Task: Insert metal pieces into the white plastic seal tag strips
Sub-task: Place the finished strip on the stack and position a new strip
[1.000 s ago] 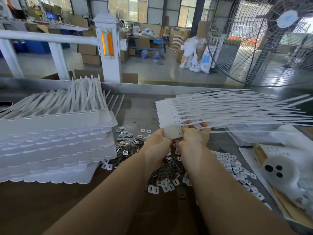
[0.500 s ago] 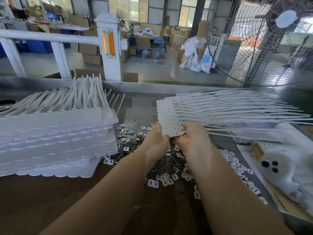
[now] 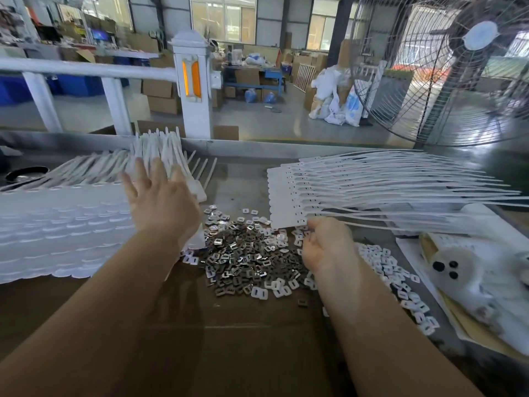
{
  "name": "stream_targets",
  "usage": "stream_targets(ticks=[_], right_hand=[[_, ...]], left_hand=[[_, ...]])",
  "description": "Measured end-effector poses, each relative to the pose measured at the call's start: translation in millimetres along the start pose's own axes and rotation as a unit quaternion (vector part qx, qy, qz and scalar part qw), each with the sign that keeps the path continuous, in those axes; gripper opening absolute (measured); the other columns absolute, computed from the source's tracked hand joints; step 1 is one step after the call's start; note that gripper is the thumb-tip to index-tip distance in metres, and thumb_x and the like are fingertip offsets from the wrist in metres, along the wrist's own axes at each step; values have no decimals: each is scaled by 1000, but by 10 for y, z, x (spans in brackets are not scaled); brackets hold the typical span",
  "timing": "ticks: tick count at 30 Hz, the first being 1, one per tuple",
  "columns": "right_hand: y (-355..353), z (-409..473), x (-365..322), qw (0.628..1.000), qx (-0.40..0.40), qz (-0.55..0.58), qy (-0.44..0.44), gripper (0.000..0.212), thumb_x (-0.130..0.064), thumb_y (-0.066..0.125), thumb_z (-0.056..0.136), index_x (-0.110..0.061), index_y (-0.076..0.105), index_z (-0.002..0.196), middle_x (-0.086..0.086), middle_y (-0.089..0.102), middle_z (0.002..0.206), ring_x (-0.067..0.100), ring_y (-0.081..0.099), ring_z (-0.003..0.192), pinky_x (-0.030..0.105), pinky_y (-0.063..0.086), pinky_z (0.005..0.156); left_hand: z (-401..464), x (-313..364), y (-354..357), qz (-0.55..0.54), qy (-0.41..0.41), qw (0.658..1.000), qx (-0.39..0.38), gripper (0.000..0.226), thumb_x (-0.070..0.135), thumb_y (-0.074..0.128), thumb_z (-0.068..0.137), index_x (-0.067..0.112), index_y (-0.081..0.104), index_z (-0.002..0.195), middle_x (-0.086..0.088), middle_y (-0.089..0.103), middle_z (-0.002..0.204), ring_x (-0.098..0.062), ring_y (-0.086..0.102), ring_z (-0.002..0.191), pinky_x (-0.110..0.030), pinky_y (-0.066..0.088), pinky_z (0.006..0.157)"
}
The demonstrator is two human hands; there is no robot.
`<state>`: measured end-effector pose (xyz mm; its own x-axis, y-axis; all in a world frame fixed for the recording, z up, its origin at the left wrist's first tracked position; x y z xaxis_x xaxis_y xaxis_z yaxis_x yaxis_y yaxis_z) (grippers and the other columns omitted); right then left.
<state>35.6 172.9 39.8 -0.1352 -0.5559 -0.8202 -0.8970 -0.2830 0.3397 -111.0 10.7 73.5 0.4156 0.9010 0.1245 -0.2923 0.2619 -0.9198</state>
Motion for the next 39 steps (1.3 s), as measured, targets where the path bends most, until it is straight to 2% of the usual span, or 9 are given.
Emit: stream_targets(ticks=[2,4,5,7,12,19,27,34,39], right_hand=[[7,-19,12,1000,-3,10,23,29,5,47,89,9,54,117,7,45,68,10,42,59,14,39,54],[24,-40,13,999,-17,-1,36,34,5,47,90,8,49,123,15,61,103,19,58,100,23,45,90],[18,-34,21,999,-17,-1,34,37,4,48,90,9,47,127,17,56,123,22,50,119,29,38,101],[5,-70,14,999,-14,-4,29,38,4,47,91,9,44,129,17,48,137,23,41,129,31,32,106],[-38,-116,19,999,-23,24,32,37,11,44,89,11,45,126,21,43,138,29,37,132,36,29,109],[78,-238,56,991,-81,103,22,47,14,44,89,3,38,135,20,44,135,26,46,124,30,38,105],[189,-298,144,977,-196,76,30,26,11,45,91,2,52,114,19,62,110,24,62,98,29,49,90],[174,-334,175,969,-237,53,49,22,10,42,92,1,57,106,18,67,105,24,67,94,29,55,78],[229,-380,175,954,-293,41,53,22,5,44,93,2,57,110,17,69,102,24,68,94,28,57,74]], left_hand=[[9,-84,14,14,-18,999,-46,63,33,39,93,11,14,147,-11,17,155,-33,3,143,-52,-4,114],[10,-154,39,14,-22,998,-60,57,30,42,94,9,24,144,-10,34,147,-32,21,139,-51,7,115],[14,-184,48,11,-14,999,-50,50,29,43,94,8,34,138,-9,43,139,-32,31,134,-50,14,113],[28,-230,31,5,0,1000,-27,33,30,45,94,9,50,120,-9,55,123,-33,45,120,-48,28,107],[53,-275,-39,-38,5,999,1,34,35,42,97,11,57,117,-12,61,116,-34,53,107,-38,39,88],[-49,-175,-96,-82,47,991,95,34,28,37,100,8,61,112,-15,64,109,-36,56,101,-41,42,82],[-239,-76,-116,-131,75,977,150,33,25,42,98,13,60,124,-10,63,120,-36,56,106,-41,44,82],[-123,-67,-514,-151,49,949,271,30,27,42,99,16,64,118,-20,67,102,-43,61,79,-35,36,59],[-368,161,-480,-104,113,966,207,25,19,47,95,13,71,97,-16,69,76,-30,54,49,-26,30,49]])
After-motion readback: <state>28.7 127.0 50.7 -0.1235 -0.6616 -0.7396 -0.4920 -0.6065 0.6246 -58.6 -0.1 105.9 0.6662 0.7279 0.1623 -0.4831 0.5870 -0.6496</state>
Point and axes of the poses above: each hand's wrist, its own z-axis towards the middle knuckle, its own y-axis out of the palm, x = y × z, the point moved 2 cm from there along z, towards the middle knuckle
